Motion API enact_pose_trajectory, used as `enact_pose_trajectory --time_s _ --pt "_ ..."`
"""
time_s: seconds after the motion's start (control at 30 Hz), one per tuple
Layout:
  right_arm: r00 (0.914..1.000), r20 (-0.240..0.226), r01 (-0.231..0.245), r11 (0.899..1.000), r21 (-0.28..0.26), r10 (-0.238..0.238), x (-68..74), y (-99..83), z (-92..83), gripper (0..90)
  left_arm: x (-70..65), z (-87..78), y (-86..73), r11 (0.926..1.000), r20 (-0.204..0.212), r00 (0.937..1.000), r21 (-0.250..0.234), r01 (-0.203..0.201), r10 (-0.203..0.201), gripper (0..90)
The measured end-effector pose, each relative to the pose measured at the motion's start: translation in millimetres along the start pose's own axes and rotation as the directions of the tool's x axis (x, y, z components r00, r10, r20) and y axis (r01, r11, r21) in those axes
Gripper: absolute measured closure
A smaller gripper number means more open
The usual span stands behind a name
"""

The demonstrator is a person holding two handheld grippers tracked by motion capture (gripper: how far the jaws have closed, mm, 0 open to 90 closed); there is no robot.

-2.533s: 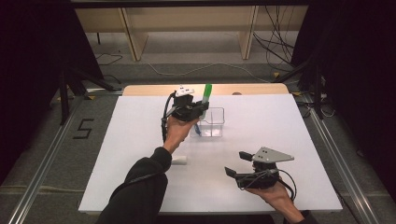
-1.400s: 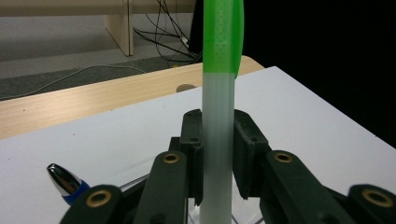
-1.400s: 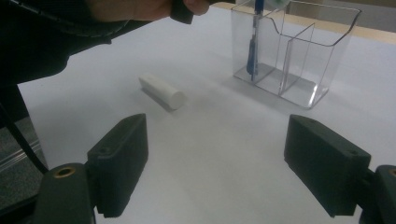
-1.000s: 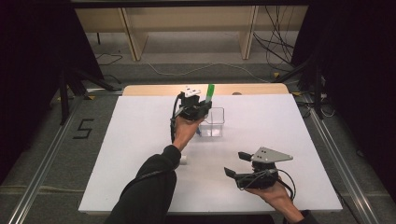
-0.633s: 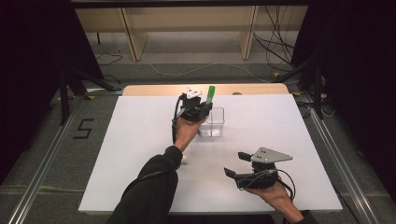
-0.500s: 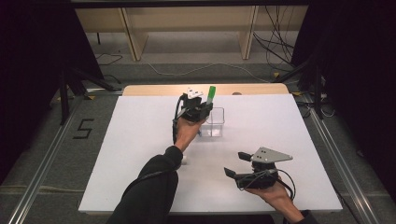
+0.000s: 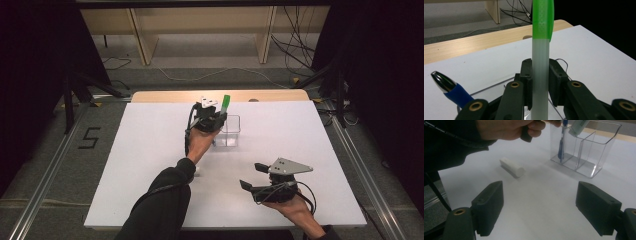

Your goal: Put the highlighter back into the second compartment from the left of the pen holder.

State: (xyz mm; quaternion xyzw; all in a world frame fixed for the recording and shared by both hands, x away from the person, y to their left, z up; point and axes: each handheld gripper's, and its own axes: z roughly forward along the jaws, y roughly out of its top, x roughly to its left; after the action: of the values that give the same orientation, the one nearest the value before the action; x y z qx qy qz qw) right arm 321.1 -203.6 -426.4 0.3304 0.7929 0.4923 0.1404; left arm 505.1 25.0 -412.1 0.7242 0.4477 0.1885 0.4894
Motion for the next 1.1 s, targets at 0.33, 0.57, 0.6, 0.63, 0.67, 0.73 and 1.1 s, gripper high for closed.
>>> enact_pose_trajectory --time_s 0.33,0.57,0.6,0.63,0.67,0.73,1.1 --pt "1.0000 0.002 0.000 1.000 0.004 0.000 -0.4 0.0 0.4 23.3 -10.6 -26.4 15.3 0.9989 -0.028 0.9986 0.007 -0.046 0.046 29.4" --pt "1.0000 0.004 -0.002 1.000 -0.005 0.002 -0.9 0.3 -0.3 23.3 -2.1 -53.2 17.0 0.9988 0.025 0.9987 0.018 -0.046 0.045 25.3" --pt "1.0000 0.007 -0.001 1.000 -0.001 0.001 -1.1 0.4 -0.5 23.3 -0.2 -57.0 15.9 0.9988 0.029 0.9986 0.019 -0.044 0.044 24.7" --pt "1.0000 0.006 -0.003 1.000 0.000 0.003 -0.9 0.4 -0.5 23.3 1.7 -60.5 14.7 0.9987 0.038 0.9982 0.021 -0.048 0.047 24.2" --pt "1.0000 0.006 -0.001 1.000 -0.001 0.001 -1.0 0.4 -0.3 23.3 3.2 -63.7 13.5 0.9979 0.043 0.9973 0.025 -0.060 0.059 23.8" --pt "1.0000 0.006 -0.004 1.000 0.000 0.004 -0.6 0.8 -0.8 23.3 6.9 -69.9 11.1 0.9949 0.035 0.9952 0.041 -0.092 0.091 22.2" --pt "1.0000 0.005 -0.006 1.000 0.002 0.006 -0.4 1.0 -0.3 23.3 25.8 -100.4 -0.6 0.9855 0.117 0.9840 0.088 -0.145 0.134 19.9"
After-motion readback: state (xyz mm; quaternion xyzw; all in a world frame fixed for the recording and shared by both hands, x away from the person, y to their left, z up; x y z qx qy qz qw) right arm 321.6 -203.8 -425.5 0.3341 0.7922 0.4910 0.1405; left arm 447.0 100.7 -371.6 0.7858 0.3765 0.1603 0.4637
